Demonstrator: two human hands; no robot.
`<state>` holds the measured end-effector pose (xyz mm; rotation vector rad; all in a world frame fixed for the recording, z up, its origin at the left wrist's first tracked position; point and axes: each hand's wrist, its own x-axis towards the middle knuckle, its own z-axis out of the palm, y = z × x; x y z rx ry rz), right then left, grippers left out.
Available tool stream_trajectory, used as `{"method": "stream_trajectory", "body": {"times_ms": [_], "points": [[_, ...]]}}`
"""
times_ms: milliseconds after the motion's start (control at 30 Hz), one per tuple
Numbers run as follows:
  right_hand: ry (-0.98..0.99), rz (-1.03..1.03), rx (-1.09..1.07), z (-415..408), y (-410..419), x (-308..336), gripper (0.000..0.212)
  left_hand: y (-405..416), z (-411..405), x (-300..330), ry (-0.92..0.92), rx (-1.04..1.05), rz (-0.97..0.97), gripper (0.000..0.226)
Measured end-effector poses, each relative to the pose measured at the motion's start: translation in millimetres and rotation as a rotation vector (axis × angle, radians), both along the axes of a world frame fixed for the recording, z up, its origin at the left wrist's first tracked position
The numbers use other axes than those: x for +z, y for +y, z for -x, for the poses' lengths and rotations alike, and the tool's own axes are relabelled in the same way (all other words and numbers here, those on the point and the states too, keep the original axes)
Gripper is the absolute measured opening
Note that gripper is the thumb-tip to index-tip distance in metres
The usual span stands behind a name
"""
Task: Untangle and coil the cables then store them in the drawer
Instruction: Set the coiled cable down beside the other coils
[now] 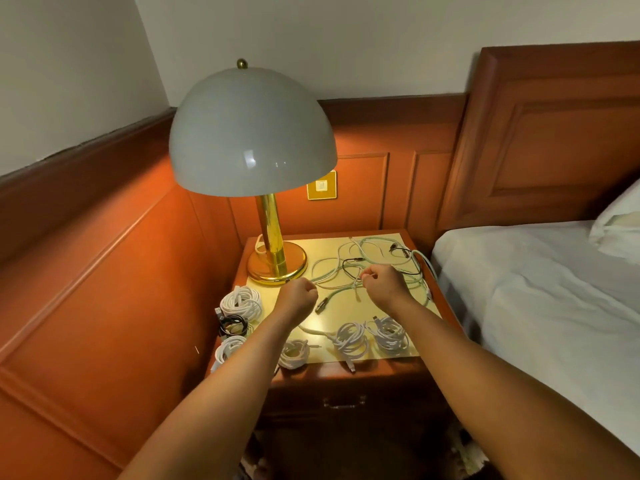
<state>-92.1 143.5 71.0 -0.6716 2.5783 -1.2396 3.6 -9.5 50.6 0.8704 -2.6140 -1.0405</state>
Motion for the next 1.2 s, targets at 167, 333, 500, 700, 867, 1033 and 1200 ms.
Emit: {"method": "stream_trajectory", "body": {"times_ms": [167,333,500,700,867,1033,1200], "points": [[-0.01,-0.213,0.048,25,-44,-21,0.026,-33,19,-20,-0.283,0.004,0.166,0.019],[0.048,-0.513,0.175,49,-76,-43,0.026,-55,38,-41,-0.454,0.039,0.231,0.023],[0.086,-0.673,0.299,59,-103,-61,0.034,-65,55,-56,-0.527,0.067,0.181,0.03],[0.234,-0.818,0.452,58,-115,-75,0.011,-67,62,-69,-0.486,0.131,0.121,0.027],[0.233,-0.512,0.336,70,-111,-72,0.012,-69,57,-64,-0.426,0.114,0.122,0.019],[0.088,0.025,0.074,88,-100,-6,0.005,-71,53,-46,-0.329,0.131,0.102,0.018],[0.056,0.252,0.096,100,-84,62,0.011,-45,73,14,0.136,0.15,-0.081,0.025]]}}
